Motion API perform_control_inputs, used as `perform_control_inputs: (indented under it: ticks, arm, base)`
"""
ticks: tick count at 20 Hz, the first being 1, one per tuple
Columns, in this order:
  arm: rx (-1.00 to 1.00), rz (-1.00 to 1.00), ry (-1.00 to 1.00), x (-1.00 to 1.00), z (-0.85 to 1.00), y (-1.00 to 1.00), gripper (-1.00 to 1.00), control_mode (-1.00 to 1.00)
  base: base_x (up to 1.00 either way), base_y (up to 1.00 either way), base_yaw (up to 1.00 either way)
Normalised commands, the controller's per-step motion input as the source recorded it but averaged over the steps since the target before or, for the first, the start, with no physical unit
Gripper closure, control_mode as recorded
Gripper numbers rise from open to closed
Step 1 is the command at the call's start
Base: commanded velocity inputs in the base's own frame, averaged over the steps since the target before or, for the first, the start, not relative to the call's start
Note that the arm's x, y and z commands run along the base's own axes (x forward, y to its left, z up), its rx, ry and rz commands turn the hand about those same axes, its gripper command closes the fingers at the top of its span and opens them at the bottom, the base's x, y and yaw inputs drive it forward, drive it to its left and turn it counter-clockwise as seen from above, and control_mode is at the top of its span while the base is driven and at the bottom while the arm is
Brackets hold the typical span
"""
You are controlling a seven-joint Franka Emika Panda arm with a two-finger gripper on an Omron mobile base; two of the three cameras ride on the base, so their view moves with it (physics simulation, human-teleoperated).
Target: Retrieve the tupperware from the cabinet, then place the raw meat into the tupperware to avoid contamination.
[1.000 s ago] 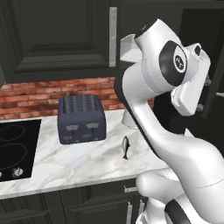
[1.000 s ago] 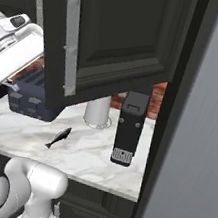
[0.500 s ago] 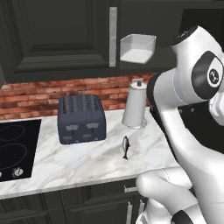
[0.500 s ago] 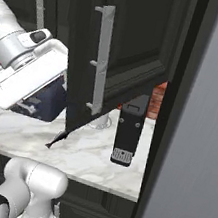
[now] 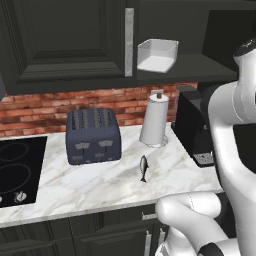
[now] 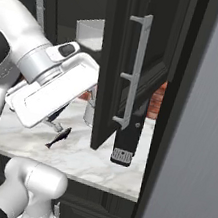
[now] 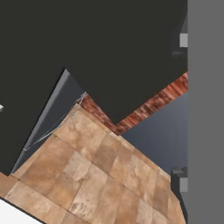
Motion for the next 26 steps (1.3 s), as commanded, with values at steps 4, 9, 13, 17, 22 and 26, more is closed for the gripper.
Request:
perform_control_inputs:
  ticks: [4, 9, 13, 17, 22, 26]
  arm:
    - [0.0, 0.0, -0.02, 0.14, -0.06, -0.17, -1.0, -1.0]
    - [-0.01, -0.06, -0.01, 0.22, 0.0, 0.23, -1.0, -1.0]
    - [-0.03, -0.1, -0.02, 0.32, -0.01, 0.38, -1.0, -1.0]
    - [-0.03, -0.16, -0.06, 0.37, -0.01, 0.51, -1.0, -1.0]
    - [-0.03, -0.18, -0.08, 0.37, 0.0, 0.63, -1.0, -1.0]
    - [0.05, -0.26, -0.19, 0.39, 0.0, 0.38, -1.0, -1.0]
  base:
    - [0.0, 0.0, 0.0]
    - [0.0, 0.0, 0.0]
    - [0.0, 0.0, 0.0]
    - [0.0, 0.0, 0.0]
    - [0.0, 0.0, 0.0]
    - [0.0, 0.0, 0.0]
